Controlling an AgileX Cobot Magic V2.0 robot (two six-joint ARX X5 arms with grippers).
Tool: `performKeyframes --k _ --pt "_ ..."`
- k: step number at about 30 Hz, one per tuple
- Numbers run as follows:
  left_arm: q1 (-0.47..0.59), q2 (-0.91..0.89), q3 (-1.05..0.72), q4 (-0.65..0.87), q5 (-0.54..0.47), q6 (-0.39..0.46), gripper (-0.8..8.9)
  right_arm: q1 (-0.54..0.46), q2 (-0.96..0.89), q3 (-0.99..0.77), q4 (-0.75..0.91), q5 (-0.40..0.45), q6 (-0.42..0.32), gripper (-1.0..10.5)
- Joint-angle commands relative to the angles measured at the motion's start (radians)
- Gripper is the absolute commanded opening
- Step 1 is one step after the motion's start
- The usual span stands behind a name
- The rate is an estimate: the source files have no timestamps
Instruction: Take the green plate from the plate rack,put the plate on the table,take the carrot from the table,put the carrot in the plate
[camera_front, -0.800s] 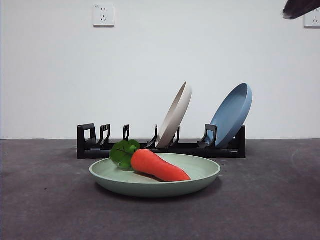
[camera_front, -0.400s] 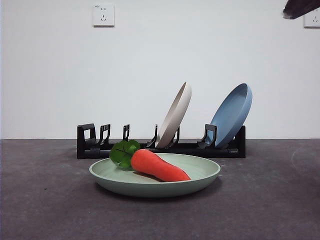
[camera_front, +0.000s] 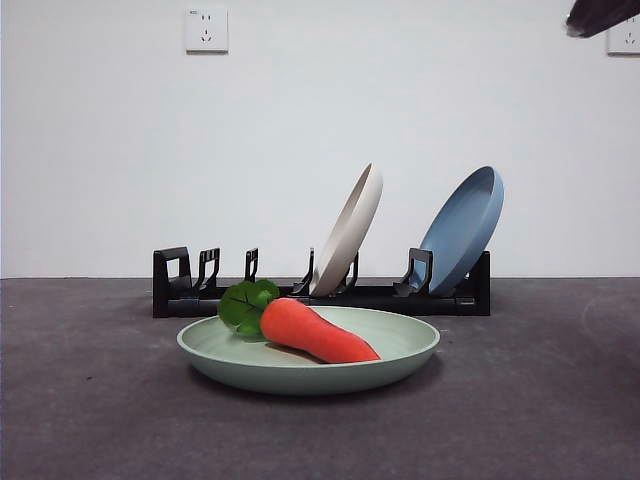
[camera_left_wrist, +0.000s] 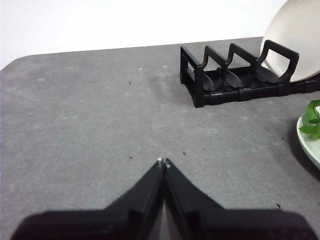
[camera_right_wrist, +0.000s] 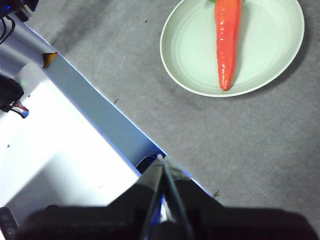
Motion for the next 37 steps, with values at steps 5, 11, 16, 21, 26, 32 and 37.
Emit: performKeyframes --k 5,11,16,21,26,32,37 --pt "0.003 -0.003 -0.011 -0.003 -0.001 -0.013 -0.03 0.002 -0.002 -0.005 0.005 0.002 0.002 0.0" --pt "0.003 -0.003 -0.011 -0.003 -0.001 -0.013 -0.03 0.002 -0.002 -0.005 0.005 0.002 0.002 0.0" --pt "0.003 -0.003 -0.011 -0.003 -0.001 -0.013 -0.03 -0.034 -0.056 -0.005 0.02 0.043 -0.091 0.0" --pt "0.003 -0.003 -0.011 -0.003 -0.002 -0.013 -0.03 -0.198 -0.173 -0.022 0.128 0.048 -0.14 0.0" --pt "0.003 -0.003 -0.011 -0.003 -0.001 -0.014 -0.03 -0.42 -0.333 -0.157 0.274 0.048 -0.182 0.0" --pt "0.003 -0.003 -0.011 -0.003 -0.002 -0.013 -0.03 -0.563 -0.542 -0.475 0.584 0.048 -0.176 0.0" --pt "0.003 -0.003 -0.011 -0.003 -0.002 -0.013 -0.03 -0.576 -0.678 -0.699 0.736 0.058 -0.16 0.0"
